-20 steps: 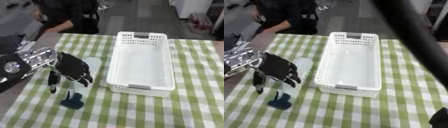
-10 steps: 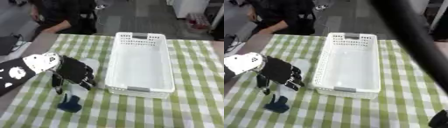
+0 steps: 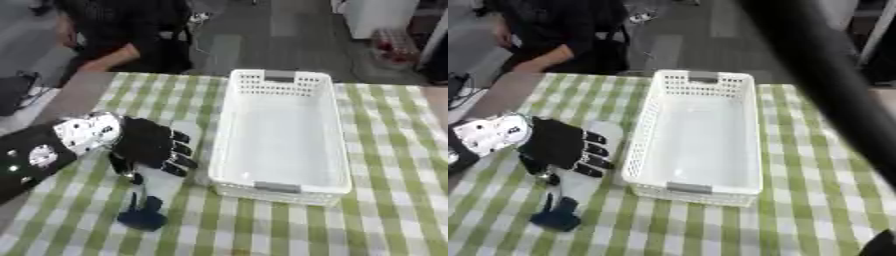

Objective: Pick up objects on the table and place them in the box.

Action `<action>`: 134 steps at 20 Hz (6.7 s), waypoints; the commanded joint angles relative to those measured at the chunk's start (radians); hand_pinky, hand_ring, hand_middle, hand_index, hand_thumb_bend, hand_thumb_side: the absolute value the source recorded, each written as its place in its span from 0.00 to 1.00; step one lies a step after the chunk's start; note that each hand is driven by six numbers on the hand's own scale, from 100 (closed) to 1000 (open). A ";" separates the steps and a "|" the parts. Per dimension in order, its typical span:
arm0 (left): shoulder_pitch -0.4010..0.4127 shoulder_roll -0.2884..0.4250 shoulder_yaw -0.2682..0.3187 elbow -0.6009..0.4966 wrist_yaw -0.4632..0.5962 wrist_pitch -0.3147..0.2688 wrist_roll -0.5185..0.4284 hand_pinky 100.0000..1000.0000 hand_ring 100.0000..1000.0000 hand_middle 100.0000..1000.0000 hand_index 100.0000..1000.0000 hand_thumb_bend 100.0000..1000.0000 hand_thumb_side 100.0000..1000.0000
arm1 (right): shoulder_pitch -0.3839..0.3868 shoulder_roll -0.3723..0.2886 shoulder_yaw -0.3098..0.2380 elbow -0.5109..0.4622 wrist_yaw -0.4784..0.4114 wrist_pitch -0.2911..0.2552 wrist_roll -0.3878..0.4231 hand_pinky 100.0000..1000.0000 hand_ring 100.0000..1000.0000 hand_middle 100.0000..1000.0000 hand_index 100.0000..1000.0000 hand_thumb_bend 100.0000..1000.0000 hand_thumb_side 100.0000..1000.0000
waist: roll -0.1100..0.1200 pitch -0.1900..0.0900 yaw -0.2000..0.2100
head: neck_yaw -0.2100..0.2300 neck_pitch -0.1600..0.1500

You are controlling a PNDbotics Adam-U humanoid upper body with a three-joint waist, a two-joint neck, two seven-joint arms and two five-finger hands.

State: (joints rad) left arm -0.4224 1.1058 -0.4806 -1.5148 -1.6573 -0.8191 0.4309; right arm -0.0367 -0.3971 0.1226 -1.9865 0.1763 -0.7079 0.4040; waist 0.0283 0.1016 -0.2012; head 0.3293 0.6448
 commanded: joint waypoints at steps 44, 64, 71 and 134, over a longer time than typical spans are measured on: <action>-0.064 0.066 0.145 0.028 0.523 -0.088 -0.302 0.00 0.00 0.00 0.09 0.00 0.41 | 0.004 -0.045 -0.027 -0.014 -0.038 -0.097 0.109 0.19 0.41 0.38 0.49 0.00 1.00 | 0.016 -0.053 0.013 | 0.031 -0.010; -0.329 -0.075 0.126 0.139 0.594 -0.088 -0.453 0.00 0.00 0.00 0.08 0.00 0.41 | -0.067 -0.073 -0.025 -0.014 -0.157 -0.091 0.196 0.20 0.42 0.38 0.49 0.00 1.00 | 0.037 -0.051 -0.039 | 0.050 -0.028; -0.361 -0.111 0.114 0.167 0.556 -0.088 -0.443 0.00 0.00 0.00 0.08 0.00 0.42 | -0.123 -0.085 -0.030 -0.014 -0.230 -0.079 0.241 0.20 0.42 0.39 0.50 0.00 1.00 | 0.052 -0.036 -0.062 | 0.053 -0.064; 0.039 -0.461 0.297 -0.485 1.797 0.191 0.037 0.16 0.24 0.40 0.52 0.18 0.72 | 0.068 -0.018 -0.073 -0.014 0.044 -0.062 0.243 0.21 0.43 0.40 0.49 0.00 1.00 | -0.013 -0.055 0.125 | -0.002 -0.184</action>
State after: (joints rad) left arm -0.3649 0.6537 -0.1866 -1.9788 0.0856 -0.5962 0.4650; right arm 0.0306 -0.4109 0.0491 -1.9865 0.1876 -0.6054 0.5065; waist 0.0147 0.0572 -0.0737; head 0.3021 0.4492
